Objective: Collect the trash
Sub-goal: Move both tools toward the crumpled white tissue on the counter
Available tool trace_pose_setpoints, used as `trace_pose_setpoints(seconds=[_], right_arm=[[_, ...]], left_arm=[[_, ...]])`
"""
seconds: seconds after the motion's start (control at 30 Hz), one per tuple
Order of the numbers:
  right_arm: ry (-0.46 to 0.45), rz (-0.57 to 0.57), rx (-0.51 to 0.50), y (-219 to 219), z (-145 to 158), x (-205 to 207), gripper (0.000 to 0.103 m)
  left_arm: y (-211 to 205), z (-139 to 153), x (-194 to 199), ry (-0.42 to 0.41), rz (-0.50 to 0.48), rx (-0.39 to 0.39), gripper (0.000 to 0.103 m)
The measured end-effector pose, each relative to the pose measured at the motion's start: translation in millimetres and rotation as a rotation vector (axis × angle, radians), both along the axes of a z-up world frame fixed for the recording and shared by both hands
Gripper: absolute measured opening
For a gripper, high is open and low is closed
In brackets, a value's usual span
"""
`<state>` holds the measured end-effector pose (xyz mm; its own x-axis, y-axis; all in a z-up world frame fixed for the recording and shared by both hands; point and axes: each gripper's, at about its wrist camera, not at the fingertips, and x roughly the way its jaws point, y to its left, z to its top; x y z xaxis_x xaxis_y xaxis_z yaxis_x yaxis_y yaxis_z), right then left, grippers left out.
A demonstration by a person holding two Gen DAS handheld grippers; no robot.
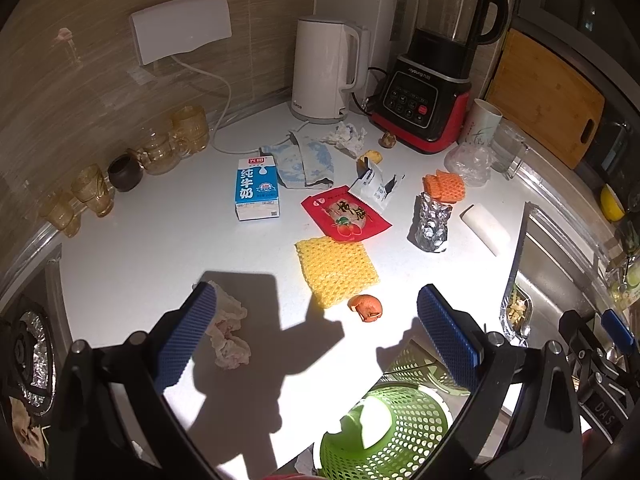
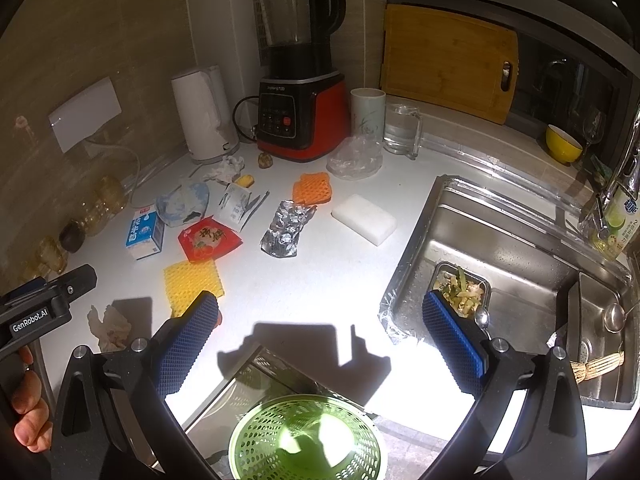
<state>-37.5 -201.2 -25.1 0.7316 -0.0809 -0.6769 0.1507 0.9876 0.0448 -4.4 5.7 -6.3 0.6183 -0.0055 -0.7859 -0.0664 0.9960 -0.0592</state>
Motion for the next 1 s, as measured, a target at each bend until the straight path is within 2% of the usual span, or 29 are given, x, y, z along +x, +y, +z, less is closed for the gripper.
trace_pose_setpoints(seconds=[1.0], right_arm=[[0.007,-0.01,-0.012,7.7,3.1,0.1,0.101]], left_arm=[[6.8,-3.2,1.8,0.009,0.003,-0.005,0.096]])
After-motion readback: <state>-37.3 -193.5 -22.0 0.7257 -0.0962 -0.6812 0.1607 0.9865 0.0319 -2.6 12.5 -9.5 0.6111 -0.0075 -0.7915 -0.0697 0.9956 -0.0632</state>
